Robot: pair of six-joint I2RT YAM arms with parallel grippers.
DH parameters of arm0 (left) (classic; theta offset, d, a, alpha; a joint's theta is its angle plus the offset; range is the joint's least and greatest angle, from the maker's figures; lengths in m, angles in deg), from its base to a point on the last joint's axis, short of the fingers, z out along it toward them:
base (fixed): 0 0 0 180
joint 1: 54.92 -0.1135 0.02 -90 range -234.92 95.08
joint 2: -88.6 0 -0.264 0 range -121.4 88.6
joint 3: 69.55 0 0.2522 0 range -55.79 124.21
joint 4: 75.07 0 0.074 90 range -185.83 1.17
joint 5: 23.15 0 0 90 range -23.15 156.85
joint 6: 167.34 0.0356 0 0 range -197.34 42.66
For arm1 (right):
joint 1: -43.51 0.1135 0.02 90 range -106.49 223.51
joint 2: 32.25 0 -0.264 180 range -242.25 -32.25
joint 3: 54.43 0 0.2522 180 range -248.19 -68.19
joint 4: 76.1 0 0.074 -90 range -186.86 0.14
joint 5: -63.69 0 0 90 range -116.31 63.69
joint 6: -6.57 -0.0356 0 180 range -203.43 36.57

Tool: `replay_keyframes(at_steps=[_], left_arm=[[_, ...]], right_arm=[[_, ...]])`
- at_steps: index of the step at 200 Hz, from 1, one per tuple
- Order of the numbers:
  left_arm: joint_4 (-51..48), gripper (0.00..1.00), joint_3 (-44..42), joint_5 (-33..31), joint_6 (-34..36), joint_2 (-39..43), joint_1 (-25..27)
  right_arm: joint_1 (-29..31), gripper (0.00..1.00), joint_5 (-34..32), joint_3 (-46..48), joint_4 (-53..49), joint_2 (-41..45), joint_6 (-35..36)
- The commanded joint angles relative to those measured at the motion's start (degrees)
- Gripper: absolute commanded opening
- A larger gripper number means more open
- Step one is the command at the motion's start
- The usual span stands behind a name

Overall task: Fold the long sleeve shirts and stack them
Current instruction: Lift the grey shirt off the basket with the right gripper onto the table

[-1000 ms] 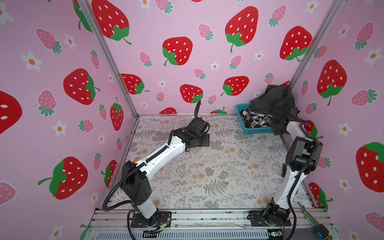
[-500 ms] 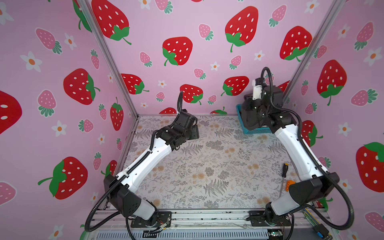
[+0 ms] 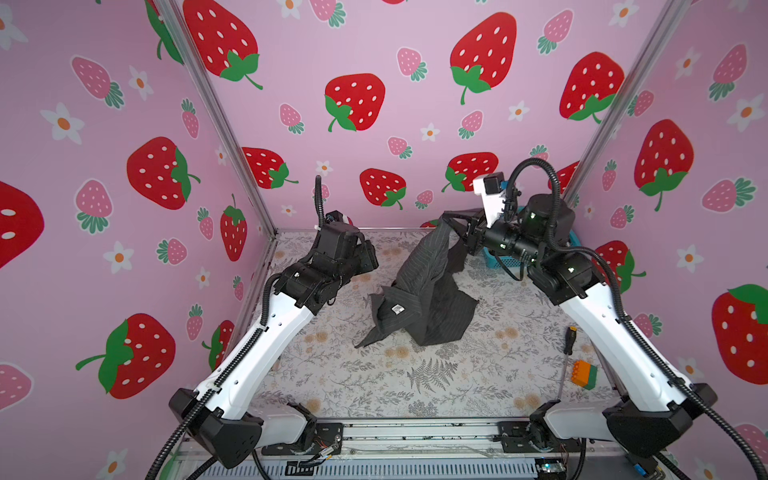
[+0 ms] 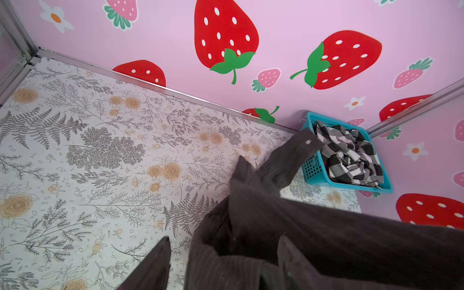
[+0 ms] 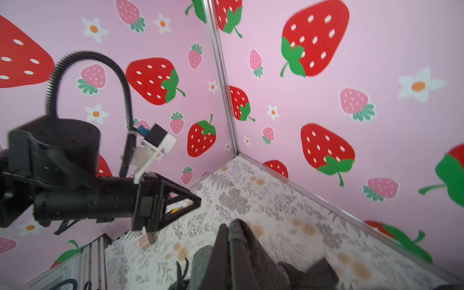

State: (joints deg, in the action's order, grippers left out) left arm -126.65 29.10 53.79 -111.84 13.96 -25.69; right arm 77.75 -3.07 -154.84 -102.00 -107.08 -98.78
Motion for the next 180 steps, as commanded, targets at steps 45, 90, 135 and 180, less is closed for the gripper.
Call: replay_keyframes(at_steps=[45, 90, 135, 180], left_arm=[[-4.13, 0.77, -12.77, 11.78, 1.54, -3.26, -0.15], [-3.99, 0.8, -17.01, 13.56, -1.18, -4.66, -1.83], [-1.29, 0.82, -24.04, 20.51, -6.91, -5.38, -7.54], [4.93, 0.78, -30.06, 27.77, -10.28, -0.88, -13.51]], right_arm=[[-9.64, 0.37, -24.55, 28.42, -12.04, 3.71, -11.34], [1.02, 0.73, -30.9, 26.22, -16.1, 1.84, -10.17], [26.72, 0.79, -26.42, 31.08, -1.95, -4.7, -13.8], [33.61, 0.72, -22.37, 31.08, 3.28, -15.26, -24.35]])
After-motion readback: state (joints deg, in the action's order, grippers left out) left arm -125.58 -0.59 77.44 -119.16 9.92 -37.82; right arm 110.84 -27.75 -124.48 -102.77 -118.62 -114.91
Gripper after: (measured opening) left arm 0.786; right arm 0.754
